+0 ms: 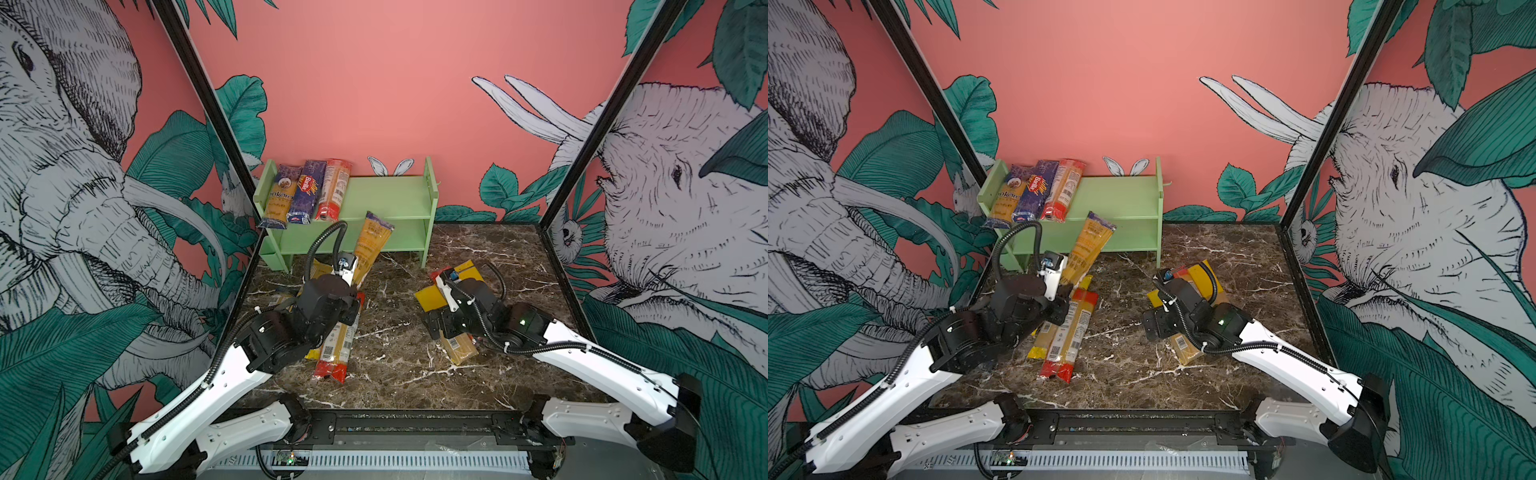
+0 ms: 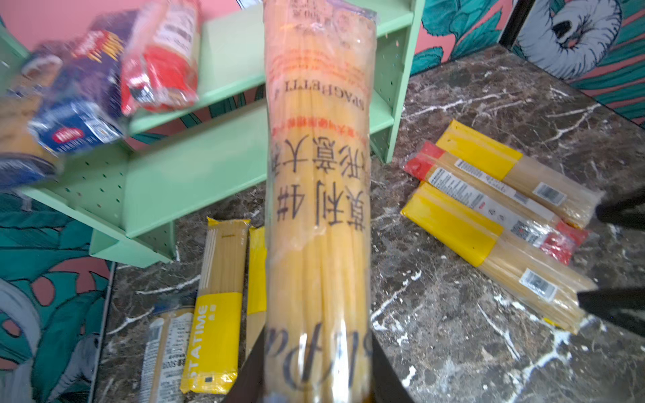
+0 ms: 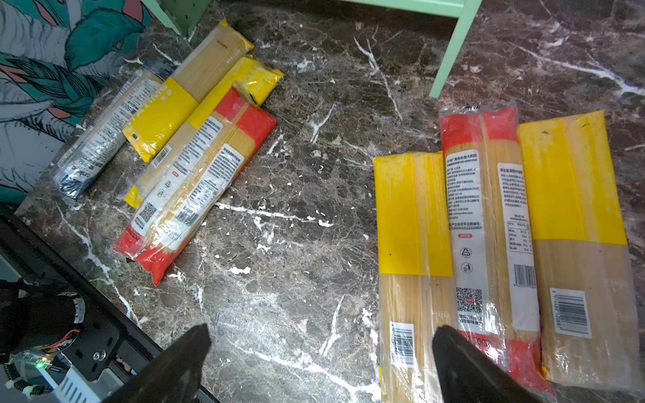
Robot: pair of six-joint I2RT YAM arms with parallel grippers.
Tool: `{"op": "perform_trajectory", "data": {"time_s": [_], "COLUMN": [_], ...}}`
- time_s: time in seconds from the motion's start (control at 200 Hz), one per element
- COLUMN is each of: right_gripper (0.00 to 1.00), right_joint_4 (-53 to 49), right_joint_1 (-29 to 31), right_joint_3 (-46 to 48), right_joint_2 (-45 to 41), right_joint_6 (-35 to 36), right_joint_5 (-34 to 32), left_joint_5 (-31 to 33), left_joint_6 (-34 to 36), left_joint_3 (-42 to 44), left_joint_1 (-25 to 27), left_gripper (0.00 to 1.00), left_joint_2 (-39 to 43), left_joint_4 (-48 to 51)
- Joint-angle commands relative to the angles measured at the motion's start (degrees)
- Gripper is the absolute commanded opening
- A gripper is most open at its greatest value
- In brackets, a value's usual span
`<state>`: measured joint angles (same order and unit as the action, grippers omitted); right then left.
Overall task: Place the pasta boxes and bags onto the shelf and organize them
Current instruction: 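Lift the Mei Pasta pack upright and carry it to the shelf top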
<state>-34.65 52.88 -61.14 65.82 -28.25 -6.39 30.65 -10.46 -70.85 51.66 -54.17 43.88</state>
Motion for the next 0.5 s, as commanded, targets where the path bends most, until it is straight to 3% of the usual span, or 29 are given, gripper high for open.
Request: {"op": "perform_trajectory", "data": {"time_s": [0.0,0.115,0.495], "right_gripper": [0.99,0.99,0.99], "right_joint_4": [1.78,1.53,1.6], "right_joint_1": [0.32,-0.04,-4.19], "right_joint_3": [-1.05,-2.32,-2.41], "right_joint_2": [-1.05,-0.57,-2.61], "right_joint_6": [1.8,3.78,6.09], "right_joint_5": [-0.82,-0.87,1.42], "left_joint_5": [7.16,6.96,-2.56], "left_joint_6": [3.06,5.22,6.29], "left_joint_3": [-8.02,-15.23,-36.15], "left_joint_1": [-0.06,-1.85,-16.14], "left_gripper": [0.0,0.0,0.0], "left_joint_2": [-3.18,-10.11,-30.63], "left_joint_4": [-6.28,-7.83,-11.61]}}
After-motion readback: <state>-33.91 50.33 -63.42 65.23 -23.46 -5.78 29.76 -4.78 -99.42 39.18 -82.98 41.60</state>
